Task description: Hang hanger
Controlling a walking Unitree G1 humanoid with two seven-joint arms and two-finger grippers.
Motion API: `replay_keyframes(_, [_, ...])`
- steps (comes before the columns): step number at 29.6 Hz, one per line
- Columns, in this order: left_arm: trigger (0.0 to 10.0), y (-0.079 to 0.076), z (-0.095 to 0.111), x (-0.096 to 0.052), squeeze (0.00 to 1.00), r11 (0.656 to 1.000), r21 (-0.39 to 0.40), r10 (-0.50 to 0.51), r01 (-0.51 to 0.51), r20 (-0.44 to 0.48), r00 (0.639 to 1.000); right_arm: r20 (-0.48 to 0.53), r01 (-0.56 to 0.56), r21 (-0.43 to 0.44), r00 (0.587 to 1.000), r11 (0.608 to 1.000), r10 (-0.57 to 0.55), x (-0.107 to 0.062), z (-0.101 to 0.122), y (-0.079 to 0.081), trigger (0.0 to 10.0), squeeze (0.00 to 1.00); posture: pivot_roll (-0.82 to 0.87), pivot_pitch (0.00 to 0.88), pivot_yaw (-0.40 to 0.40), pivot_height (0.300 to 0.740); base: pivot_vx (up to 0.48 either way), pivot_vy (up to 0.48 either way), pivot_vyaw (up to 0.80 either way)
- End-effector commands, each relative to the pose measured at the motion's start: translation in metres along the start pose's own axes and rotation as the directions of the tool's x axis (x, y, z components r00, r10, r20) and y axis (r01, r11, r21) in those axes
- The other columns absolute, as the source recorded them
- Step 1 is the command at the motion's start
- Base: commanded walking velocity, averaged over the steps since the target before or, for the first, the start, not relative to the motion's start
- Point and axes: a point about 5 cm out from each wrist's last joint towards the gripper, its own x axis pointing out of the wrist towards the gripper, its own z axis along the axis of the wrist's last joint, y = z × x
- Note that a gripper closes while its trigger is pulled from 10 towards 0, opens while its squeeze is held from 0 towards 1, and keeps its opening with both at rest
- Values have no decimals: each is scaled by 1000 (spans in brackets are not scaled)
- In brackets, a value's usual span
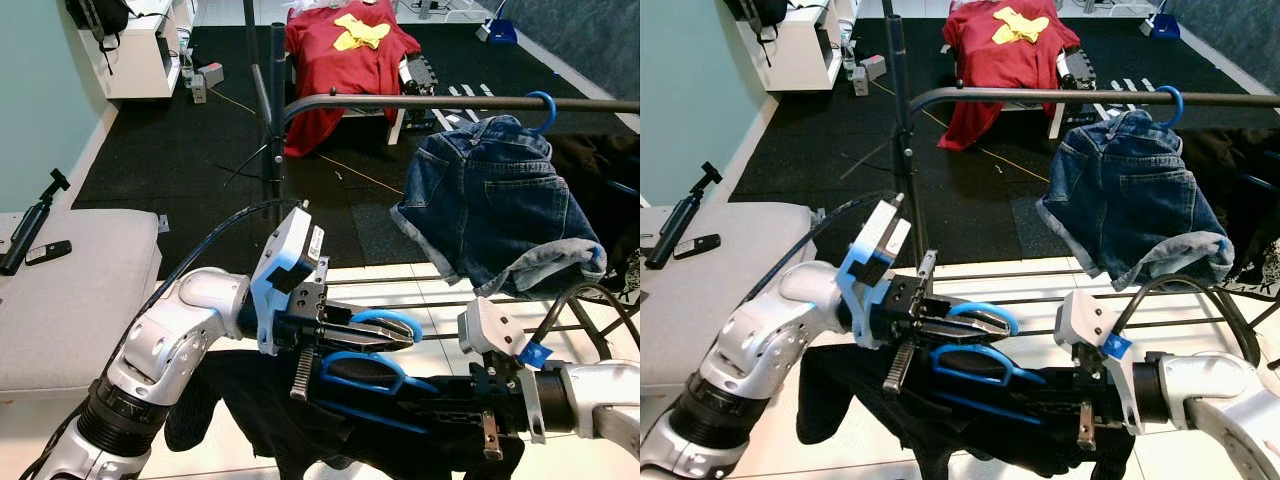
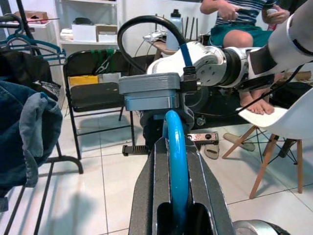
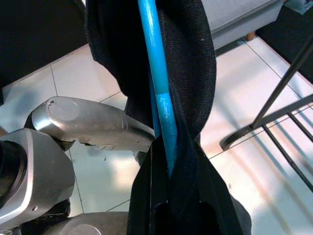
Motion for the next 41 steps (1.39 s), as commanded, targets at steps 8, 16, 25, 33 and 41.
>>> replay_keyframes(8, [0, 6, 1, 3, 0, 998, -30, 51, -49, 58, 997, 27, 3, -27, 1000, 1000, -2, 1, 5, 0, 0, 0, -101, 160, 3, 740, 0, 0, 0])
replay_keyframes(16, [0, 18, 10, -6, 0, 986, -3, 168, -168, 105, 980, 69, 92, -21, 993, 996, -91, 3, 6, -11, 10000, 1000, -96, 157, 6, 740, 0, 0, 0])
replay_keyframes(25, [0, 26, 14, -29, 0, 972, 38, 230, -234, 82, 970, 196, 266, 51, 942, 963, -271, -11, 4, -28, 10000, 1000, -97, 162, 7, 740, 0, 0, 0])
replay_keyframes(33, [0, 44, 23, -56, 0, 889, 107, 440, -445, 63, 896, 369, 523, 199, 743, 829, -558, -39, 12, -49, 10000, 1000, -98, 176, 4, 740, 0, 0, 0])
replay_keyframes(41, [2549, 59, 29, -42, 0, 757, 82, 629, -648, 175, 757, 446, 577, 470, 498, 668, -744, -54, 6, -67, 10000, 0, -106, 183, 4, 740, 0, 0, 0])
